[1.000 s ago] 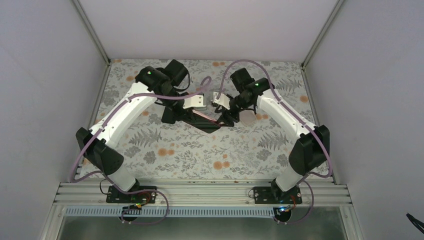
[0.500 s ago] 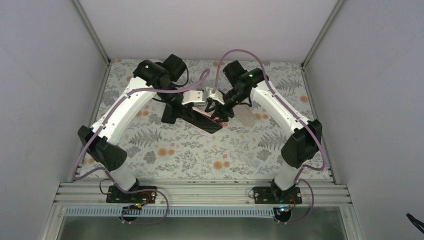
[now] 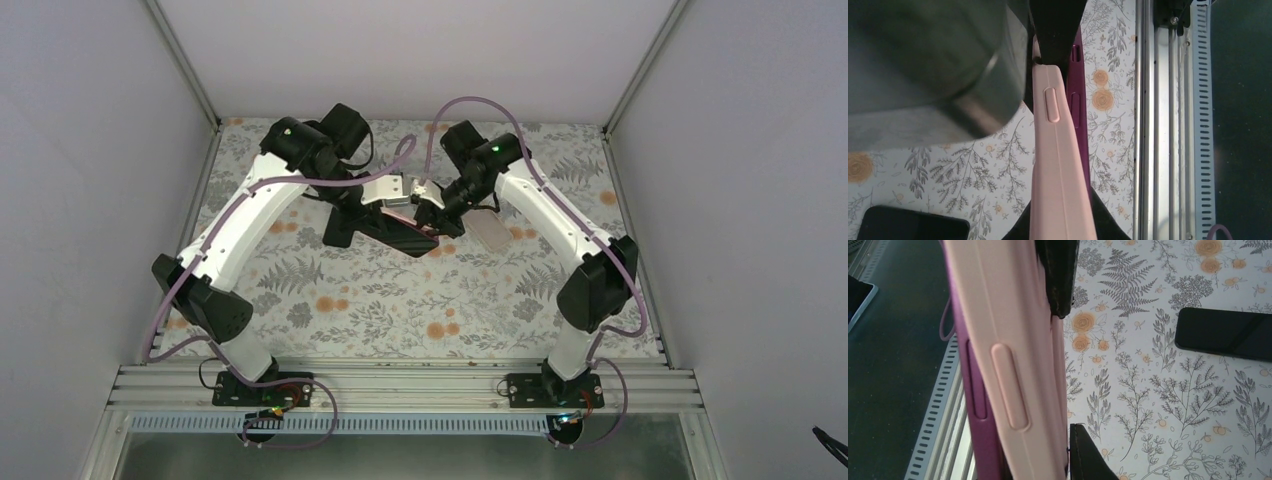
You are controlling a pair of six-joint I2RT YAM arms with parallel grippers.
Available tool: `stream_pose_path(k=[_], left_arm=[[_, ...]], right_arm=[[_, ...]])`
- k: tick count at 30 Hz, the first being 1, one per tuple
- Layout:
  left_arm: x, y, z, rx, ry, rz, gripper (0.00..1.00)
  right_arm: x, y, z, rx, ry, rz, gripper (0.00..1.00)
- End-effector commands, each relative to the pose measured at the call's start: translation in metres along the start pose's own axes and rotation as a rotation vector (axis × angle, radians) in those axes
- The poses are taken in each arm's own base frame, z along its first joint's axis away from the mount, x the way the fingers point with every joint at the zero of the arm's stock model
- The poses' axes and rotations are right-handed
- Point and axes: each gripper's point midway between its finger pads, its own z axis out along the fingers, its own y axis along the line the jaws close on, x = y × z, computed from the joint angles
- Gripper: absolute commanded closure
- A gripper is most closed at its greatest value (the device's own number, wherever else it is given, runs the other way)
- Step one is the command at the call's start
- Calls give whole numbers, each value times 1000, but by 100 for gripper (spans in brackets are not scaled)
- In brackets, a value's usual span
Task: Take the phone out of the phone case
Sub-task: Remove the phone case from the phone.
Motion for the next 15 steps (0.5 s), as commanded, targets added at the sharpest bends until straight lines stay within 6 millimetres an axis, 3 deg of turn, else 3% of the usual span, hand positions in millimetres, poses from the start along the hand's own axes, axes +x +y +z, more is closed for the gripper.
stream_pose_path(k=[1,2,4,10,15], left_arm=[[-83,46,-16,-224,-316,220,97],[-78,47,-14,-235,-296,213,93],[-68,50,-13,-260,-256,182,76],[-32,57,-21,-401,-184,111,3],[7,74,-54,-645,-142,68,0]], right_arm=[[-66,59,3,-168,-228,-103,96],[-64,55,0,-145,-224,-85,96],[-56,42,-10,-94,-214,-46,96],[-25,29,-47,3,-210,48,96],[11,4,-78,140,-221,146,96]])
